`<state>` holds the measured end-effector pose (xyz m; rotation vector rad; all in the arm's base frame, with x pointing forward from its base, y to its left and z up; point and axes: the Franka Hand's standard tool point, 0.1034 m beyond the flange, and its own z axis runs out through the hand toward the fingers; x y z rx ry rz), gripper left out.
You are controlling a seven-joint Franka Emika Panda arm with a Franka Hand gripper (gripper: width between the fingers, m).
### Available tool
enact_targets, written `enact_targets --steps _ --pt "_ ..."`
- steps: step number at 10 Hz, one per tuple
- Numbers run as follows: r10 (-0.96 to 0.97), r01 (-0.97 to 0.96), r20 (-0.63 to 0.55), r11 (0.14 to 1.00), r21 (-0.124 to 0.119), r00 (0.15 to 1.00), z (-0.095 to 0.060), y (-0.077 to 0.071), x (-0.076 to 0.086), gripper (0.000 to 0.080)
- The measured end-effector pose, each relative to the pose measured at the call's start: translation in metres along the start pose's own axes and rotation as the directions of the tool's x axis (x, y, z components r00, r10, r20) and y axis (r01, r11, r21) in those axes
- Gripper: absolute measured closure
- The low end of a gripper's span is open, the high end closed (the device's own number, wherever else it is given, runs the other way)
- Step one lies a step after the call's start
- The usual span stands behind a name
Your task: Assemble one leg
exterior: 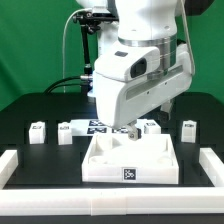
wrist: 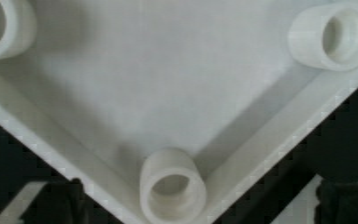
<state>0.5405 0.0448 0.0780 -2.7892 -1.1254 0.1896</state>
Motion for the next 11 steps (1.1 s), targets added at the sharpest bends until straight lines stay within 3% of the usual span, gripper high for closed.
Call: enact_targets --steps 11 --pt "0.0 0.0 0.0 1.0 0.0 1.0 0.0003 0.0001 -0.0002 0.015"
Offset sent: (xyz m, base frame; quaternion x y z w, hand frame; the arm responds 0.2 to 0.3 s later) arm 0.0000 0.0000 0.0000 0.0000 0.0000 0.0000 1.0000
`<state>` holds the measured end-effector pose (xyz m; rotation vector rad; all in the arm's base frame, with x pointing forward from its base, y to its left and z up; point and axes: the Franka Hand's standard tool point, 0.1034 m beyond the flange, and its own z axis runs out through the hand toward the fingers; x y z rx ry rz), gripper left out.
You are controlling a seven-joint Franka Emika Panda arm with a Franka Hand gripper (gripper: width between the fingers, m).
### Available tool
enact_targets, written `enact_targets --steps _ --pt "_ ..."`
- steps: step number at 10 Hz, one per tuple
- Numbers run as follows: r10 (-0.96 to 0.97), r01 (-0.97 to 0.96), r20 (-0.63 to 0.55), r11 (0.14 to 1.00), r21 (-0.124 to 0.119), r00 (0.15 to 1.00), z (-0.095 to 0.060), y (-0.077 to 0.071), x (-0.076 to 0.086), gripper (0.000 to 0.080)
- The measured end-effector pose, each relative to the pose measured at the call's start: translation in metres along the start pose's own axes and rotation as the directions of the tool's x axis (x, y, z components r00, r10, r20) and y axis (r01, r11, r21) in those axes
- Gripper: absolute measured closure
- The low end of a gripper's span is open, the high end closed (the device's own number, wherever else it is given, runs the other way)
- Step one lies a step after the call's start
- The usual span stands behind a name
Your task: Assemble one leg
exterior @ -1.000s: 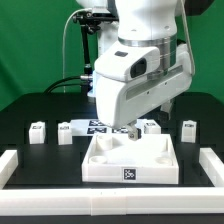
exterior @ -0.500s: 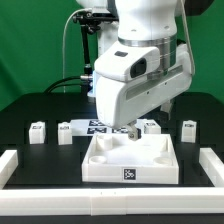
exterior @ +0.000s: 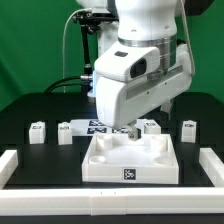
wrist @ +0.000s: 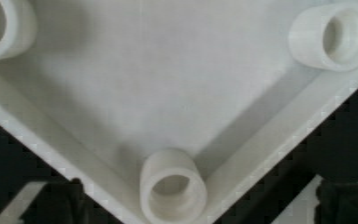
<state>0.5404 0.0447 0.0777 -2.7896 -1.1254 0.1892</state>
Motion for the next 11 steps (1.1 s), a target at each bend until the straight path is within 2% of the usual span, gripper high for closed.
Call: enact_targets --steps 1,2,4,5,6,9,10,11 --pt "-0.009 0.009 -0.004 1.0 -0.004 1.0 0.001 0.0 -0.001 0.015" --pt "-0.081 0.079 -0.032 0.996 -0.043 0.996 0.008 -0.005 -0.013 0.015" --pt "-0.242 0.237 -0.043 0.966 -0.103 0.969 0.021 -0.026 -0.05 0.015" --pt "-0.341 0.332 -0.034 0.932 -0.147 0.94 0.025 -0.031 -0.059 0.015" --pt "-0.366 0.361 -0.014 0.921 -0.145 0.93 0.029 -0.035 -0.061 0.015" --pt "-0.359 0.353 -0.017 0.924 -0.147 0.933 0.028 -0.032 -0.06 0.015" --pt "-0.404 0.399 -0.006 0.905 -0.148 0.915 0.03 -0.031 -0.062 0.015" --pt "-0.524 0.521 0.024 0.841 -0.144 0.851 0.039 -0.033 -0.07 0.015"
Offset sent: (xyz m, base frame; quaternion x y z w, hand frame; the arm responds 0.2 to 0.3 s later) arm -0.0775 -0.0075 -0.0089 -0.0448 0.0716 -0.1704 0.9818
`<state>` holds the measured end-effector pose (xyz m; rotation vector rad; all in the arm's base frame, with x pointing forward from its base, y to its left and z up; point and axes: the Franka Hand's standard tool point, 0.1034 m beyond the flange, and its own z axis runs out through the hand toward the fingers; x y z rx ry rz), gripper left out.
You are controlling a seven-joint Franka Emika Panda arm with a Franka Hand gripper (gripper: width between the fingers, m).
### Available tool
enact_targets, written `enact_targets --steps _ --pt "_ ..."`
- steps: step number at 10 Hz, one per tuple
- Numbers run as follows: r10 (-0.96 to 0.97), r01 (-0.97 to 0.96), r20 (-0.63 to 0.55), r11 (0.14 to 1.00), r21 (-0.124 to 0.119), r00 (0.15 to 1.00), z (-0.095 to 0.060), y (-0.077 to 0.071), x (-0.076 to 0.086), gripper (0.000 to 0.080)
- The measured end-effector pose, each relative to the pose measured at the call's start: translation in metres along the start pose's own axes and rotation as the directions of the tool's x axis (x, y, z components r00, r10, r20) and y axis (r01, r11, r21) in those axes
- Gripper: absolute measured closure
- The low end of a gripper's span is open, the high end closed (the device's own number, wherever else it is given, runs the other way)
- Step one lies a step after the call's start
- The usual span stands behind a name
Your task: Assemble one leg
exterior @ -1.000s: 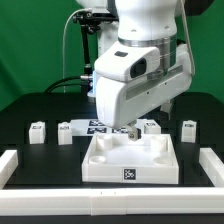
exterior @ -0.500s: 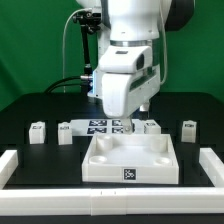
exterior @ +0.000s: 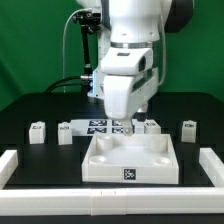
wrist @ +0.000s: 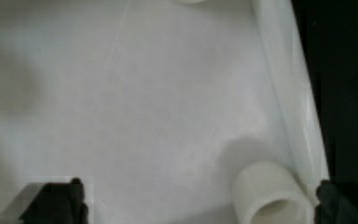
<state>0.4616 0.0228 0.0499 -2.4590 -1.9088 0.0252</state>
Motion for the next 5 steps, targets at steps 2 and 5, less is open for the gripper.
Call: enact_targets --steps 2,5 --pt "-0.091 0.091 0.025 0.996 0.005 0.995 0.009 -0.019 -0.002 0.015" --pt "-0.114 0.113 0.032 0.993 0.038 0.993 0.028 -0.031 -0.009 0.015"
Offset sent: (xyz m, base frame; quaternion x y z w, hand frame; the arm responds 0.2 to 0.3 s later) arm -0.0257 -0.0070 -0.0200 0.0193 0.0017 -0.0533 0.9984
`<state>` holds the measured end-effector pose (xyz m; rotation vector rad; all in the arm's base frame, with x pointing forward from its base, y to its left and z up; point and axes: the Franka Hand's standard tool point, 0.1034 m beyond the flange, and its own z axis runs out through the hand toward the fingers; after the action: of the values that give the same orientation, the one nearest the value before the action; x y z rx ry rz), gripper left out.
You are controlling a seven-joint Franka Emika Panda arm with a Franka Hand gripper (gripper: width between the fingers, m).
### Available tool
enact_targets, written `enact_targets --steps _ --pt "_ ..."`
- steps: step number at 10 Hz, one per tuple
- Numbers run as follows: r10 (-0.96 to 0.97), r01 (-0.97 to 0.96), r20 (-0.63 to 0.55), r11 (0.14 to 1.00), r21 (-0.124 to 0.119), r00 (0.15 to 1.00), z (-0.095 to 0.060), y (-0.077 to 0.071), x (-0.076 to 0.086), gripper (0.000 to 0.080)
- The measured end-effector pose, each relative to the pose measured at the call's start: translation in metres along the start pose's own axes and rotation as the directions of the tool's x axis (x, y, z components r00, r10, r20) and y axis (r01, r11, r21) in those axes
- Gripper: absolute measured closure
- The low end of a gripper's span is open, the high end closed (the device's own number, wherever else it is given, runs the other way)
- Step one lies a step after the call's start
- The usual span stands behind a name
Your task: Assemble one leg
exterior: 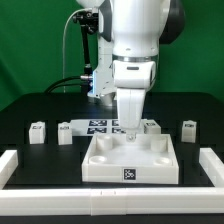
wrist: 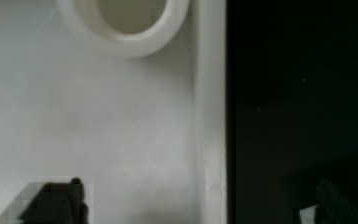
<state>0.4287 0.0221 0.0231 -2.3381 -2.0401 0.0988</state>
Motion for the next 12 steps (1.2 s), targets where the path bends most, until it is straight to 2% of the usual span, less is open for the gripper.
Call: enact_targets --steps 2,4,7,8,9,12 --pt "0.003 -0.003 -0.003 1.0 0.015 1.0 0.0129 0.0027 0.002 0.015" --pt "0.013 -0.013 -0.004 1.0 0.019 1.0 0.0147 0.0024 0.0013 0.015" --pt "0.018 -0.018 -0.003 1.0 0.022 1.0 0.0154 0.0022 0.0012 0.0561" --pt "0.018 -0.018 -0.003 1.0 0.022 1.0 0.0157 0.0019 0.0012 0.0561" --pt "0.017 -0.017 -0.005 1.0 0.017 1.0 0.015 0.0031 0.0016 0.0727" --pt "0.017 -0.017 -0.007 1.0 0.012 1.0 0.0144 0.0043 0.0017 0.0737"
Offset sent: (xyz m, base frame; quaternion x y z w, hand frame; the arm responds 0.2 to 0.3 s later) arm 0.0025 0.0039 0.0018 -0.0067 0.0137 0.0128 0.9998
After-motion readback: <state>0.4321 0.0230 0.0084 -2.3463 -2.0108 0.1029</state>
